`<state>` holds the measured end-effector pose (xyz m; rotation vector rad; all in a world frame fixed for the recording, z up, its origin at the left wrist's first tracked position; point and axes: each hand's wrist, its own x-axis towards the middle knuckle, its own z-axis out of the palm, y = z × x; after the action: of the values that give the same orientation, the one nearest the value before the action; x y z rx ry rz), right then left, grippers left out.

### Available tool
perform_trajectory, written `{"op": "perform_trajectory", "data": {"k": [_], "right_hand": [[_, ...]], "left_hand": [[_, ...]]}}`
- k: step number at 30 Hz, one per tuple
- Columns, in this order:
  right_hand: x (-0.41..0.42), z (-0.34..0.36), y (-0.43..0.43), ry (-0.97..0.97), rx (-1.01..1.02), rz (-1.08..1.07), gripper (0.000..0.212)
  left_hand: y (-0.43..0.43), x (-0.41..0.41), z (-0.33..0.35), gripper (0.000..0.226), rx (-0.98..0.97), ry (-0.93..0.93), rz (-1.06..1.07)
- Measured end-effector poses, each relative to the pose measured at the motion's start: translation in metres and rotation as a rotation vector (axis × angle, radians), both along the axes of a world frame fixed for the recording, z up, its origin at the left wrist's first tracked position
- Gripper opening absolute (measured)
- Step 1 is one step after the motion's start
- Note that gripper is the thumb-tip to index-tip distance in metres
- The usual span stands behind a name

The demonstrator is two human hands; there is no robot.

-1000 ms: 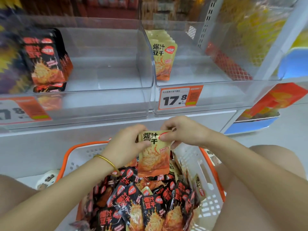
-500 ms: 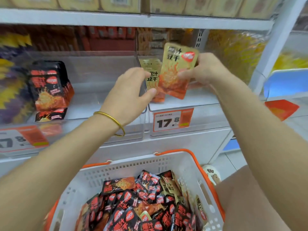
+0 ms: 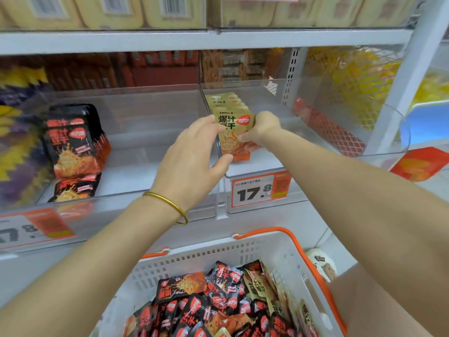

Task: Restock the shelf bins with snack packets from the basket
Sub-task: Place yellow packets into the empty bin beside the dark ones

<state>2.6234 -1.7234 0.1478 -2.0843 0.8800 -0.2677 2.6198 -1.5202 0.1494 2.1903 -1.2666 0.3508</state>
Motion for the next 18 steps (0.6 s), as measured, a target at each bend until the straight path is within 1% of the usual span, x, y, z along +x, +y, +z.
{"op": "perform_trajectory", "data": {"k": [3,5,10,13,18], "right_hand": [[0.003,-0.002,0.004,0.049,-0.052,0.036,0.029],[0.004,-0.003,0.004,0.072,-0.055,0.042,0.029],[0.003,-0.005,0.002,0.041,-0.003,0.025,0.031],[0.0,-0.003,0.002,0.032,-0.012,0.017,0.026],[-0.01,0.009,0.006,-0.021,0.003,-0.019,0.034]], "left_hand": [[0.0,0.0,-0.001,0.049,-0.018,0.012,-0.004],[0.0,-0.001,-0.002,0.048,-0.024,0.01,-0.002],[0.001,-0.002,-0.001,0.049,-0.022,0.016,0.001],[0.001,-0.002,-0.001,0.05,-0.021,0.015,0.002],[0.002,-0.003,-0.001,0.05,-0.006,0.017,0.007]]}}
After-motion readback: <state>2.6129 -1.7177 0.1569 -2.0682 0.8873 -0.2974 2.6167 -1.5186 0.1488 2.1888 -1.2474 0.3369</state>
